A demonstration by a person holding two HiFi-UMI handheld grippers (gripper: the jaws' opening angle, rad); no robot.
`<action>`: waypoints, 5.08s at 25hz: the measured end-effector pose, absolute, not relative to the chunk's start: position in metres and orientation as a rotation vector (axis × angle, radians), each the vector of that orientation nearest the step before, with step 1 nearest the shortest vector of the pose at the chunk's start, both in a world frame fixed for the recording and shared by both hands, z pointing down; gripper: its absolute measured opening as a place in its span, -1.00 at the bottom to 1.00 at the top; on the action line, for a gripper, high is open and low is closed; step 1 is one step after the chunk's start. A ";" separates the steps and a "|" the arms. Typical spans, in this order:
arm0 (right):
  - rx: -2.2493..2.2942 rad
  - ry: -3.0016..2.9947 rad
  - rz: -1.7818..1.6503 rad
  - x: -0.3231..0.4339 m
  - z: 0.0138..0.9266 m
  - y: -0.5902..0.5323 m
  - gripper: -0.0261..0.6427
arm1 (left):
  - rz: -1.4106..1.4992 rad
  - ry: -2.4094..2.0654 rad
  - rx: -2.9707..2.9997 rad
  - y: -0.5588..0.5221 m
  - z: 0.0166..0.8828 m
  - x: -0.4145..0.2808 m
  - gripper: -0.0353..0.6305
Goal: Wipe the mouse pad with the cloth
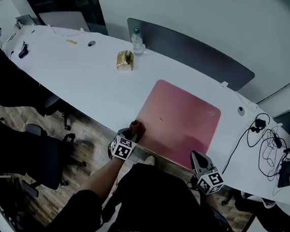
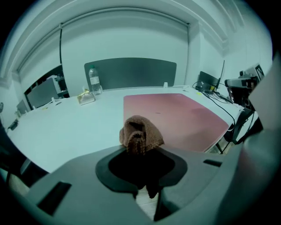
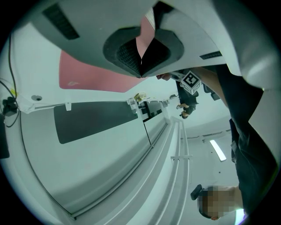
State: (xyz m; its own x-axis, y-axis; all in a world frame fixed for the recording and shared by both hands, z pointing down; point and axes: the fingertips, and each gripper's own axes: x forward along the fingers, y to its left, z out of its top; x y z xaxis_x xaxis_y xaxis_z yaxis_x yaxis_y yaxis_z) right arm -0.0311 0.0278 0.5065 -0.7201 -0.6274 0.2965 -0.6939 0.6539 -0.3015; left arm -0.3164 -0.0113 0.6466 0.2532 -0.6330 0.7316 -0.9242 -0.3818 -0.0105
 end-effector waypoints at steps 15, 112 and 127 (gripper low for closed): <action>1.169 -2.681 0.589 -0.051 0.505 0.010 -0.85 | 0.854 -1.619 2.049 -0.056 0.625 -0.379 -0.63; 1.396 -2.646 0.722 0.197 0.523 0.002 -0.85 | 0.787 -0.720 2.428 -0.071 0.629 0.103 -0.63; 1.418 -2.615 0.720 0.159 0.514 0.010 -0.85 | 0.832 -0.947 2.343 -0.094 0.634 0.003 -0.63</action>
